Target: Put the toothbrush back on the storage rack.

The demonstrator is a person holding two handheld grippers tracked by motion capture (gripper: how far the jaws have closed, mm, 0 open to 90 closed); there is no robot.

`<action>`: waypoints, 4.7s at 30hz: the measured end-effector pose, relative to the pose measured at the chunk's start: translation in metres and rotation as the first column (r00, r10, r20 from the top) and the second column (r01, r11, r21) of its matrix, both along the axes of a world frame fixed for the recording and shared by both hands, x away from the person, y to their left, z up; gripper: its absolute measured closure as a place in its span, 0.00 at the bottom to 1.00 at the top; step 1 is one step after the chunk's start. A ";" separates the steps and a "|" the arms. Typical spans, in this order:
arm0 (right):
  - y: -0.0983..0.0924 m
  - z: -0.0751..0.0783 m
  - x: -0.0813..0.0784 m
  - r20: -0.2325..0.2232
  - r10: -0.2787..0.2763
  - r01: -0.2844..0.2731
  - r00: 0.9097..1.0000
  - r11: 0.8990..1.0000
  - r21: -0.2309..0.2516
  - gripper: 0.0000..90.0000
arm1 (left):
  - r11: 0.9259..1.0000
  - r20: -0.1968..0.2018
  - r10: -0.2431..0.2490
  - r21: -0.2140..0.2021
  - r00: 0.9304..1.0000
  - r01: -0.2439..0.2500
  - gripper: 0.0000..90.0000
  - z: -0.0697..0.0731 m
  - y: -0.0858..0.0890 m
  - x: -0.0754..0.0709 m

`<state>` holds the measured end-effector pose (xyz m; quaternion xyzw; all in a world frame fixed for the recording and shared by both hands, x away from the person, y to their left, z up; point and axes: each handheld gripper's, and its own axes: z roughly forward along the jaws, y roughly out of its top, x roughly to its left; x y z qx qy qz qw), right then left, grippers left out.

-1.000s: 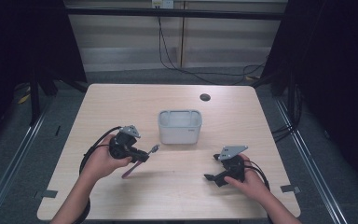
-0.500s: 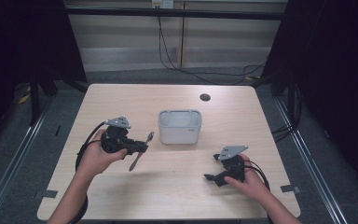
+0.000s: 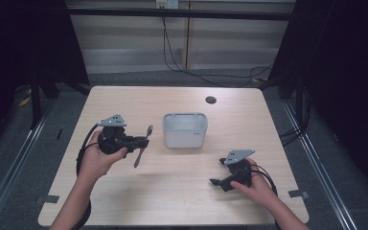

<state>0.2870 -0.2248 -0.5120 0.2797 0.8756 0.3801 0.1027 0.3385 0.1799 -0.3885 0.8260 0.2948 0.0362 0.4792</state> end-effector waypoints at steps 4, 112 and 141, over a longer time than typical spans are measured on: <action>0.000 0.000 0.000 0.000 0.000 0.000 1.000 1.000 0.000 0.12 | 0.999 0.020 0.029 -0.019 0.999 -0.029 0.90 0.001 0.000 0.001; 0.000 0.000 0.000 0.003 -0.005 0.005 1.000 1.000 0.001 0.12 | 0.945 0.190 0.270 -0.242 0.944 -0.221 0.90 0.068 -0.038 0.044; 0.000 0.000 -0.001 0.002 -0.006 0.006 1.000 1.000 0.000 0.12 | 0.942 0.196 0.264 -0.262 0.944 -0.209 0.90 0.078 -0.059 0.060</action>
